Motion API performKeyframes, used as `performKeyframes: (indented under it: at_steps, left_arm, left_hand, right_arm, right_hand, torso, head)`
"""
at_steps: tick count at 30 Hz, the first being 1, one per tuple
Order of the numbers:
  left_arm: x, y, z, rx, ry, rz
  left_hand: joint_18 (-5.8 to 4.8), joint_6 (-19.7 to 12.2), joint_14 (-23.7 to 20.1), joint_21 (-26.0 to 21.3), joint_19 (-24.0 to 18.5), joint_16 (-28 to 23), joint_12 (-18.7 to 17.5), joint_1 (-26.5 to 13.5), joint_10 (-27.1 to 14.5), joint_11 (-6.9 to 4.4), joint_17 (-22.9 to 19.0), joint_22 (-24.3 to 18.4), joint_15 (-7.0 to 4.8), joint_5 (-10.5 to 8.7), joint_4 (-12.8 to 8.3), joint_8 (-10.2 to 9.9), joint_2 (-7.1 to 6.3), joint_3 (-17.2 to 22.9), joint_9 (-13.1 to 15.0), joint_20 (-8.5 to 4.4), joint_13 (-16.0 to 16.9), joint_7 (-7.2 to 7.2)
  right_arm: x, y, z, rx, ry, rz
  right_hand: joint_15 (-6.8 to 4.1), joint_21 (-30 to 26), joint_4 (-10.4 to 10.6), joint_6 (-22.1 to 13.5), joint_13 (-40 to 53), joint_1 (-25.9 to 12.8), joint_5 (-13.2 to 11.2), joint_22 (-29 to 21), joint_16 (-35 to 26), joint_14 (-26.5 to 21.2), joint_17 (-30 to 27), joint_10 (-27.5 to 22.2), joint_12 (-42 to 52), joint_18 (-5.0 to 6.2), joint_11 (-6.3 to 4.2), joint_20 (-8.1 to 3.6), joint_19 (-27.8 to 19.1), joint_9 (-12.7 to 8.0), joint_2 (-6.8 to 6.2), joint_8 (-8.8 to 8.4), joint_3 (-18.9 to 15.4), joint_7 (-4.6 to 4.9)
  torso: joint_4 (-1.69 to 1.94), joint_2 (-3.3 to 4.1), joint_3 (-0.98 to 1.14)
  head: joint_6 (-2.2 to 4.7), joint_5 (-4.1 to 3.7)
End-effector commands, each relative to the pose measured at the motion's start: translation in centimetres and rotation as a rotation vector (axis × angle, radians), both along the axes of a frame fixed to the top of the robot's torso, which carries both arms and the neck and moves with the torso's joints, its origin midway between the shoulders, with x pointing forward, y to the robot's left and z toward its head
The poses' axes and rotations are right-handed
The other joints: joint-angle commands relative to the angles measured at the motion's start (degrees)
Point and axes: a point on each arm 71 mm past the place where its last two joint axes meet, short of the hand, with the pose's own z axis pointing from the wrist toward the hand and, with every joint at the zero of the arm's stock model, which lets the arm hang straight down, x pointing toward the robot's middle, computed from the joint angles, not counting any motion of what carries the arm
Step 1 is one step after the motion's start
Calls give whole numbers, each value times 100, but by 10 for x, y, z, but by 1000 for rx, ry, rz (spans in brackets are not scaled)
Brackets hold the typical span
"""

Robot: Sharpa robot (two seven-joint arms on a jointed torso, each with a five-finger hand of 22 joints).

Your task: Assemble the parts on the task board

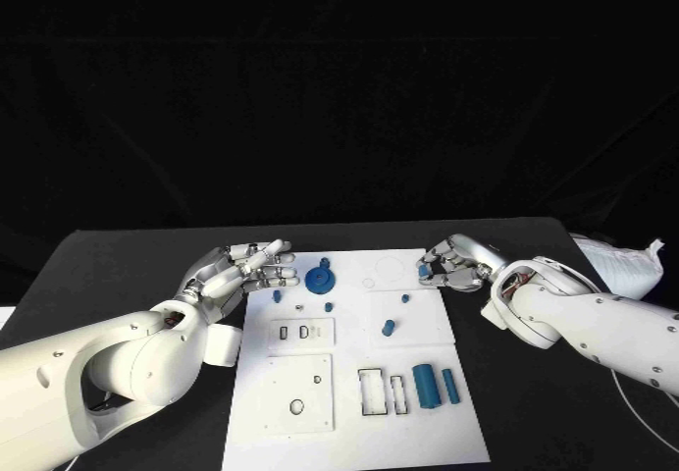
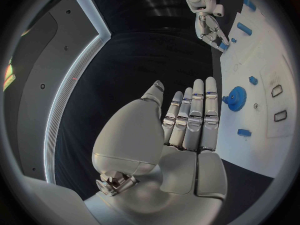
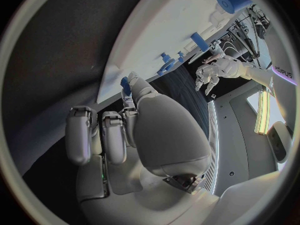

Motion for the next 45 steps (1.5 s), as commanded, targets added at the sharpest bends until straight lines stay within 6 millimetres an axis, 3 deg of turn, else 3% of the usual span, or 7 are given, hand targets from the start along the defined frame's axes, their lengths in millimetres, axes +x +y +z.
performKeyframes:
  at_steps: [1,8,15,22,26,31,45]
  left_arm:
    - [-1,-2,1,-13,-7,-18]
    - [0,-2,1,-12,-6,-17]
    - [1,-2,0,-13,-8,-15]
    - [3,-1,0,-11,-11,-9]
    - [3,-1,0,-11,-12,-8]
    - [2,-1,0,-11,-12,-9]
    - [0,-3,1,-14,-8,-19]
  left_hand:
    - [62,3,-20,-37,-31,-40,-33,57,-31,17,9,-8,4,-14,-43,-18,-10,5,-3,24,-7,33]
    - [62,3,-20,-37,-31,-40,-33,57,-31,17,9,-8,4,-14,-43,-18,-10,5,-3,24,-7,33]
    - [62,3,-19,-37,-31,-43,-34,61,-31,17,11,-9,4,-14,-48,-20,-6,7,-3,24,-7,34]
    - [62,3,-19,-37,-31,-43,-34,61,-31,17,11,-9,4,-14,-48,-20,-6,7,-3,24,-7,34]
    - [62,3,-19,-37,-31,-43,-34,61,-31,17,11,-9,4,-14,-48,-20,-6,7,-3,24,-7,34]
    - [62,3,-19,-37,-31,-43,-34,61,-31,17,11,-9,4,-14,-48,-20,-6,7,-3,24,-7,34]
    - [61,3,-19,-38,-31,-48,-34,58,-31,17,14,-10,4,-17,-51,-22,-7,3,-3,24,-7,34]
  right_arm:
    - [-3,8,6,24,-26,-9]
    - [-17,39,22,62,-29,27]
    - [-37,103,33,35,-33,143]
    - [-49,155,24,-23,-24,224]
    - [-51,172,15,-57,-10,236]
    - [-55,186,5,-92,2,248]
    - [-61,208,-14,-145,55,273]
  right_hand:
    - [-40,30,3,333,37,0,-17,184,33,591,1426,262,9,-95,-142,-56,-9,191,79,172,27,-241]
    - [-50,23,46,292,17,-127,-9,174,27,588,1414,253,-29,-94,-146,-77,-15,210,115,156,53,-243]
    - [-53,16,58,262,1,-172,-8,162,23,586,1405,245,-58,-91,-146,-82,-23,217,143,141,83,-241]
    - [-51,9,55,231,-3,-189,-20,151,17,583,1392,242,-68,-89,-142,-84,-30,220,161,123,112,-232]
    - [-50,10,56,220,3,-198,-21,155,15,582,1385,246,-59,-90,-138,-84,-28,220,165,116,120,-227]
    - [-48,7,52,207,-6,-206,-18,150,10,579,1374,240,-74,-89,-135,-84,-31,220,159,109,125,-222]
    - [-35,-9,48,178,-17,-283,5,126,-3,573,1347,227,-101,-85,-119,-76,-48,230,97,86,126,-205]
  torso:
    - [4,-4,-7]
    - [-3,-10,-16]
    - [27,-44,-53]
    - [59,-53,-100]
    - [56,-43,-99]
    - [78,-42,-135]
    - [57,-44,-109]
  head:
    - [10,2]
    - [27,17]
    - [-55,142]
    - [-103,234]
    - [-135,248]
    - [-173,267]
    - [-253,330]
